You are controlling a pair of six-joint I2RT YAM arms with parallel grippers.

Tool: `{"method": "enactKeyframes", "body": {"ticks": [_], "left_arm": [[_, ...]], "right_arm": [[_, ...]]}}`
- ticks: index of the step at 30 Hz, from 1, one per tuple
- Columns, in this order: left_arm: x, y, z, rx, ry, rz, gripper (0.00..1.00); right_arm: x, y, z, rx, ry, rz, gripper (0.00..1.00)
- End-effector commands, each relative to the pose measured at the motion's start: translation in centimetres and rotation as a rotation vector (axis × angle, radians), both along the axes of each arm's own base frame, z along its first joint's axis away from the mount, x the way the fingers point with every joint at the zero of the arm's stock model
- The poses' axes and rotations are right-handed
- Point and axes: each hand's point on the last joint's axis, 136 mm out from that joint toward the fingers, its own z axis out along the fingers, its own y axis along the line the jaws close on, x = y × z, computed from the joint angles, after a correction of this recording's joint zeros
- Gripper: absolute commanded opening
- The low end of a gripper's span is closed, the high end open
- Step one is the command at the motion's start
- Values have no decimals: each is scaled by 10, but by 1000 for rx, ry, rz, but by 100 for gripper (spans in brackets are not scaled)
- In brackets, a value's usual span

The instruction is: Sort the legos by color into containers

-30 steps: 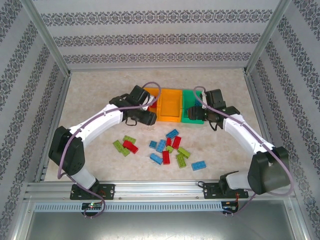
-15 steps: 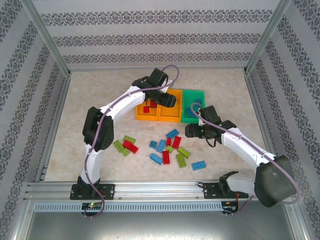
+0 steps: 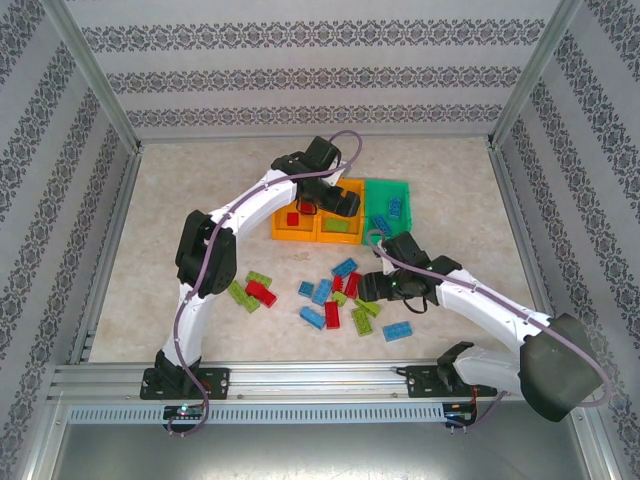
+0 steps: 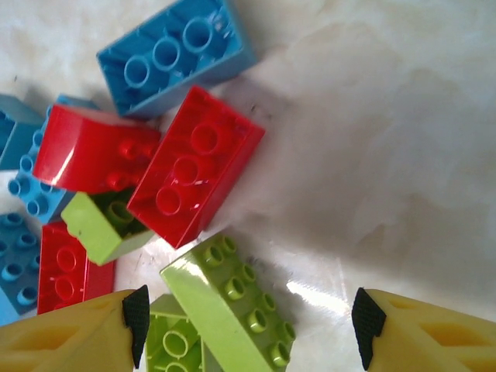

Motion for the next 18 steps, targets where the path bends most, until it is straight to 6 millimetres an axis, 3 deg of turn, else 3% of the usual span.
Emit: {"method": "enactKeyframes", "body": {"ticks": [1,10,18], "left_arm": [[-5,-4,17,-21,-4,15,100],[-16,0,53,-105,-54,53,100],[-30,18,56,-91,-71,82,100]], "right_arm": [[-14,5,-7,-15,40,42,72],[-25,8,-23,-128,76,124,67],[-13,7,-29,-186,63,97,57]]}}
